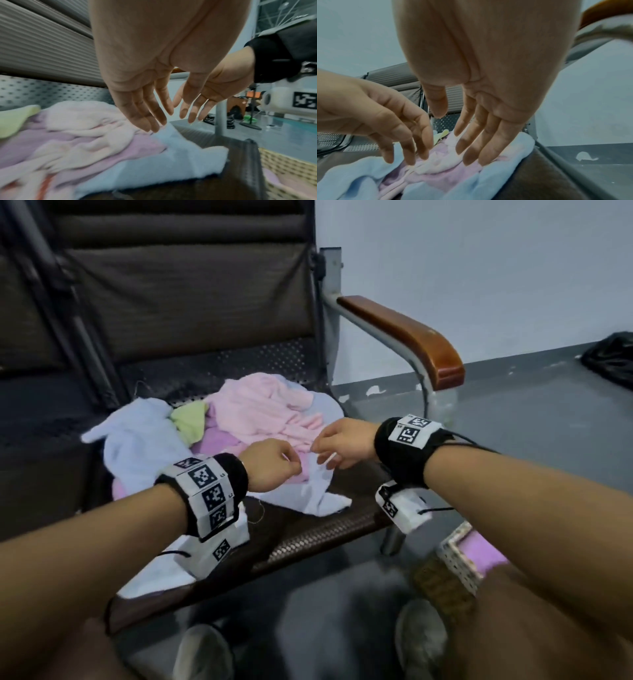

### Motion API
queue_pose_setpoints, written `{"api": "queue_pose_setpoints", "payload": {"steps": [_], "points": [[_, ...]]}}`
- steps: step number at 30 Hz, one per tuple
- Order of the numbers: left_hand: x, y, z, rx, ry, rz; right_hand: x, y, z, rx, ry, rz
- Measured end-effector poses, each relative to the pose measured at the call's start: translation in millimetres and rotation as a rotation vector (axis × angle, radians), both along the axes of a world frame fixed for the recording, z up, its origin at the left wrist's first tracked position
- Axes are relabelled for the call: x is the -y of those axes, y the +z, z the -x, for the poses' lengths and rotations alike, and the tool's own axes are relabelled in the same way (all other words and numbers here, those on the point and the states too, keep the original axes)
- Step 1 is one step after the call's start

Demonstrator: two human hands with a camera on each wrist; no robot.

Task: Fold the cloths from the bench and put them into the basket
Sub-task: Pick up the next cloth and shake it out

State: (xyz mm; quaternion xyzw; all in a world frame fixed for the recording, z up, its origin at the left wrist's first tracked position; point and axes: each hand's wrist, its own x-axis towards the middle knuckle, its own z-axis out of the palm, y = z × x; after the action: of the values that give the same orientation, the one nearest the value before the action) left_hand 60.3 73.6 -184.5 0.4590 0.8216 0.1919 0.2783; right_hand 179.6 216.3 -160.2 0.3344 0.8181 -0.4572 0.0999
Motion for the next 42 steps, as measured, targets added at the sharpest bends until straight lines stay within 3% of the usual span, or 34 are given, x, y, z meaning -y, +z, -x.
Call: {"api": "queue_pose_setpoints", "payload": {"steps": [6,11,16,18,21,25,28,30,33,36,38,42], "points": [[20.9,-46.4,33.7,-0.108,0.078,0.171,11.3,-51.2,31.7,0.13,0.209,-0.406],[17.3,-67.9,42.2,-0.084,0.066,0.175,-8.8,-78.5,65.1,0.081,0.074,-0.465],[6.8,-70.3,53.4,-0.076,0.106,0.162,-29.5,-88.2,86.3,0.187,0.125,-0.612],[5.3,-70.8,60.3,-0.072,0.161,0.132,-33.2,-84.7,89.2,0.115,0.129,-0.595],[3.4,-67.3,67.1,-0.103,0.233,-0.045,-23.0,-73.8,87.3,-0.185,0.191,-0.481],[-1.5,-54.3,63.3,0.064,0.201,-0.314,-0.5,-54.5,71.0,-0.468,0.281,-0.267],[-7.2,-40.7,51.1,0.024,0.197,-0.366,1.2,-43.2,58.7,-0.574,0.15,-0.067],[-9.1,-27.0,38.6,0.223,0.273,-0.478,-8.8,-41.7,51.7,-0.583,0.071,0.01],[-7.6,-5.3,26.7,0.469,0.385,-0.61,-24.1,-44.8,40.9,-0.474,0.251,-0.172],[3.1,7.4,24.5,0.569,0.441,-0.616,-27.2,-51.6,38.3,-0.386,0.392,-0.386],[12.9,10.3,31.4,0.524,0.507,-0.603,-25.1,-50.5,40.6,-0.346,0.359,-0.453],[38.6,-0.7,56.7,0.18,0.682,-0.392,-21.4,-38.0,46.5,-0.472,0.262,-0.496]]}}
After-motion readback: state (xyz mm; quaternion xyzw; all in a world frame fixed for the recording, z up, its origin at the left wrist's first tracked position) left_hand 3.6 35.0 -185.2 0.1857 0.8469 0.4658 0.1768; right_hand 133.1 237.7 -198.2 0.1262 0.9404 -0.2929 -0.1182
